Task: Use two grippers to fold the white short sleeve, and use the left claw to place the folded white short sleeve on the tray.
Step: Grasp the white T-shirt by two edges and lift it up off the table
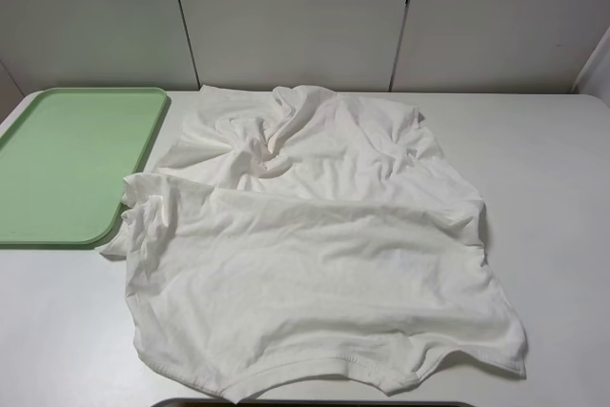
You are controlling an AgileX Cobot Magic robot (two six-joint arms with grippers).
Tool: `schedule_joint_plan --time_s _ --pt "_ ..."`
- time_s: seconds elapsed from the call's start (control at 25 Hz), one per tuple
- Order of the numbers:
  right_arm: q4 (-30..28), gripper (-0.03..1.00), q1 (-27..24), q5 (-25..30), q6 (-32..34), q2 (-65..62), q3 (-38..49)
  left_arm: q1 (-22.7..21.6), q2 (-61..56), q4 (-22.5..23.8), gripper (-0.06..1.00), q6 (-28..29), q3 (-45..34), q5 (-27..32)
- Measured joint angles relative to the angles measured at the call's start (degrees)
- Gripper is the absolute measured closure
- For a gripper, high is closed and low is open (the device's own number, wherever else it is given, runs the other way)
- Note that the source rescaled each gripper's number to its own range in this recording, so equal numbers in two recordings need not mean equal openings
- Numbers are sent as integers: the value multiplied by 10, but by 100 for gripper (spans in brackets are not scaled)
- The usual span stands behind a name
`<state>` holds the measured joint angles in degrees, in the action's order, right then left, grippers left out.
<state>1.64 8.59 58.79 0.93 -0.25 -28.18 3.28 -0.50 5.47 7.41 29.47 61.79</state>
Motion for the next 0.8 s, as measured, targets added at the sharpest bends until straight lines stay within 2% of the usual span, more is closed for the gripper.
schedule_joint_plan --time_s 0.8 --pt "0 -3 0 0 0 0 0 0 0 0 -3 0 0 0"
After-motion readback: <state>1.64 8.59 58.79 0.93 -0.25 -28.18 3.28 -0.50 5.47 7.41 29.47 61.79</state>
